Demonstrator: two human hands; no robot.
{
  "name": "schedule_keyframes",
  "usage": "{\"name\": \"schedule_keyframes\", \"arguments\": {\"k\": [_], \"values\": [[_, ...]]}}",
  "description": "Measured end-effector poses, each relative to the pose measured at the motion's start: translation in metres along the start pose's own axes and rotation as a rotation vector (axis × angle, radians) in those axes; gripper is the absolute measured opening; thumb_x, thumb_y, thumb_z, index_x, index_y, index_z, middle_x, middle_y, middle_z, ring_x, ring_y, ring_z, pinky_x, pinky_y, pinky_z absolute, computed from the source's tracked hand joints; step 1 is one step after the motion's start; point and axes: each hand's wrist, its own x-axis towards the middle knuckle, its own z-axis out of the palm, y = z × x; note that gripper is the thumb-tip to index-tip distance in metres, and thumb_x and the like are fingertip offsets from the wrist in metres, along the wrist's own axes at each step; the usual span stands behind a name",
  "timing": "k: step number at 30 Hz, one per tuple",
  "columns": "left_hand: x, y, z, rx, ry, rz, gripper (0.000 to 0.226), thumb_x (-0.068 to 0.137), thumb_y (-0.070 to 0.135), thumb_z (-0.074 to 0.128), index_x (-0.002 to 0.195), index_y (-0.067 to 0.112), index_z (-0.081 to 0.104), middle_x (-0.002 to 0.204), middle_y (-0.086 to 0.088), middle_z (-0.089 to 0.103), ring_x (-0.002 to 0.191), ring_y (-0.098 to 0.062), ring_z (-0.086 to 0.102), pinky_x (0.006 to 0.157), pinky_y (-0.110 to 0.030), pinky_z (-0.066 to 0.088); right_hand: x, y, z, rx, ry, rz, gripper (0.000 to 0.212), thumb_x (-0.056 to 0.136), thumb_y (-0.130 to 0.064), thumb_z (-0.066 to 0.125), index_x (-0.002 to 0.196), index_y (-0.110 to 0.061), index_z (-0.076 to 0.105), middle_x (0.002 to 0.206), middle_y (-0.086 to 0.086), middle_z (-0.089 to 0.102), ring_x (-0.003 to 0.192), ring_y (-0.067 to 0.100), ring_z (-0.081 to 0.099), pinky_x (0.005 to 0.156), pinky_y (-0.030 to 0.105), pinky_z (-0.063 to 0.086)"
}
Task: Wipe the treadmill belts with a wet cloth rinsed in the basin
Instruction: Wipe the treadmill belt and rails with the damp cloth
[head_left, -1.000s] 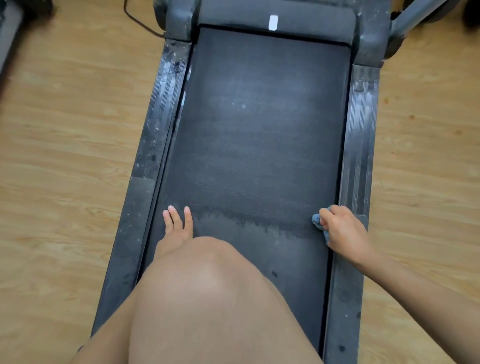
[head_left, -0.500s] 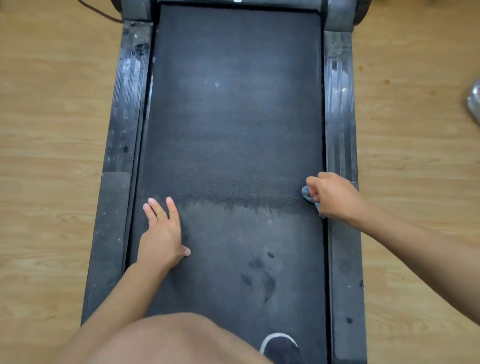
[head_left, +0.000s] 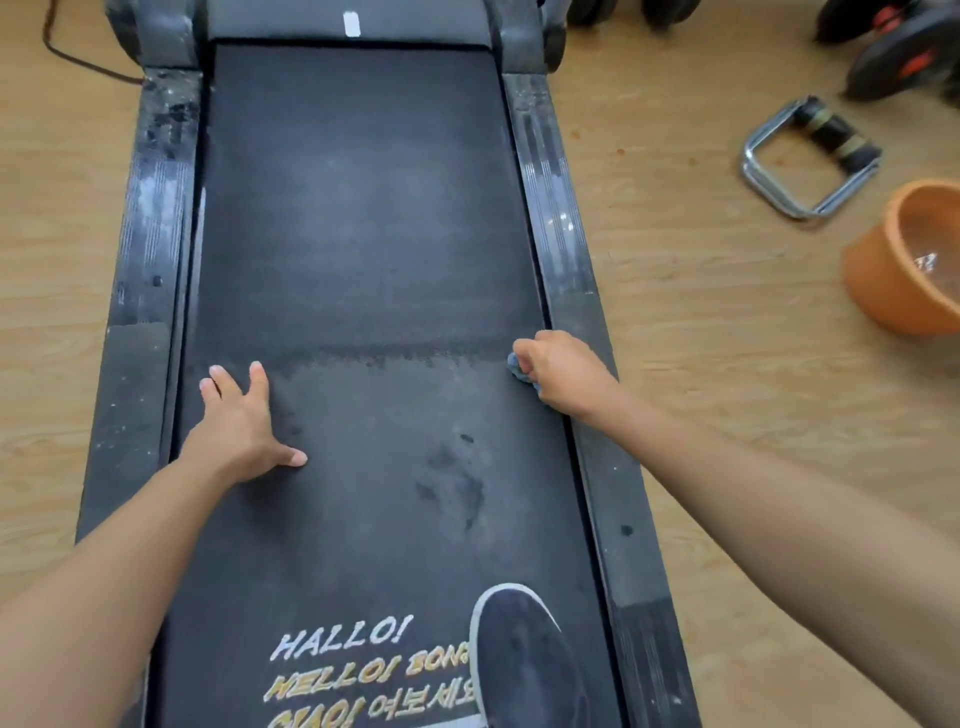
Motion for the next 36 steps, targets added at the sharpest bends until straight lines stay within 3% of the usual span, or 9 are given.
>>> {"name": "schedule_keyframes", "arguments": {"k": [5,8,13,18,23,27,32,36], "values": [[-0.008,-0.009,0.017,-0.221,0.032,-0.003,0.132,0.080,0.034,0.092,0.169,0.027,-0.006,0.172,-0.010,-0.030,0.161,-0.028,-0.023,0.127,-0.058,0.020,-0.122,-0.022,0.066,0.099,-0.014,-0.095,0.041,0.075,0.009,0.054,0.083,-0.027,0.037,0.093,-0.006,0.045,0.091,0.022,0.046,0.061,0.042,0.045],[-0.007,-0.014,0.019,-0.255,0.008,0.020,0.132,0.080,0.032,0.093,0.169,0.029,-0.004,0.172,-0.008,-0.030,0.161,-0.026,-0.023,0.129,-0.055,0.015,-0.137,-0.013,0.076,0.120,0.060,-0.159,0.048,0.074,0.012,0.061,0.080,-0.029,0.036,0.087,-0.009,0.045,0.082,0.018,0.043,0.059,0.036,0.039],[-0.009,-0.008,0.014,-0.263,0.008,0.036,0.131,0.082,0.031,0.092,0.169,0.029,-0.006,0.171,-0.006,-0.033,0.160,-0.025,-0.024,0.129,-0.052,0.015,-0.108,0.001,0.065,0.175,0.174,-0.152,0.021,0.089,-0.008,0.062,0.084,-0.025,0.051,0.089,-0.011,0.049,0.084,0.014,0.042,0.059,0.034,0.040],[-0.008,-0.013,0.014,-0.265,0.013,0.012,0.131,0.083,0.032,0.090,0.168,0.031,-0.009,0.171,-0.005,-0.034,0.160,-0.024,-0.024,0.129,-0.049,0.016,0.010,0.007,0.029,0.166,0.352,0.018,0.019,0.092,-0.001,0.061,0.090,-0.019,0.057,0.092,-0.004,0.050,0.090,0.024,0.048,0.061,0.042,0.049],[-0.003,-0.018,0.019,-0.267,0.031,0.022,0.133,0.079,0.034,0.093,0.169,0.032,-0.006,0.172,-0.003,-0.031,0.160,-0.022,-0.024,0.130,-0.049,0.016,0.040,0.003,0.008,0.128,0.366,0.046,0.015,0.097,-0.005,0.059,0.103,-0.019,0.061,0.108,-0.003,0.053,0.097,0.025,0.045,0.065,0.035,0.039],[-0.003,-0.016,0.019,-0.246,0.047,0.030,0.134,0.079,0.037,0.093,0.169,0.032,-0.006,0.172,-0.005,-0.030,0.161,-0.023,-0.022,0.130,-0.050,0.018,-0.050,-0.006,0.052,0.243,0.298,-0.064,0.018,0.095,-0.006,0.060,0.098,-0.024,0.060,0.104,-0.009,0.053,0.091,0.022,0.046,0.070,0.044,0.049],[-0.006,-0.011,0.016,-0.210,0.022,0.005,0.133,0.082,0.038,0.091,0.168,0.030,-0.011,0.172,-0.008,-0.031,0.161,-0.025,-0.022,0.129,-0.050,0.018,-0.160,-0.019,0.099,0.175,0.087,-0.271,0.027,0.083,-0.007,0.059,0.088,-0.031,0.046,0.100,-0.017,0.045,0.088,0.011,0.041,0.065,0.038,0.051],[-0.006,-0.009,0.014,-0.176,0.006,0.006,0.133,0.083,0.040,0.089,0.167,0.028,-0.013,0.171,-0.010,-0.031,0.161,-0.028,-0.022,0.129,-0.051,0.018,-0.104,-0.016,0.078,0.168,0.166,-0.261,0.028,0.077,-0.005,0.065,0.088,-0.028,0.052,0.096,-0.012,0.047,0.090,0.015,0.048,0.061,0.039,0.049]]}}
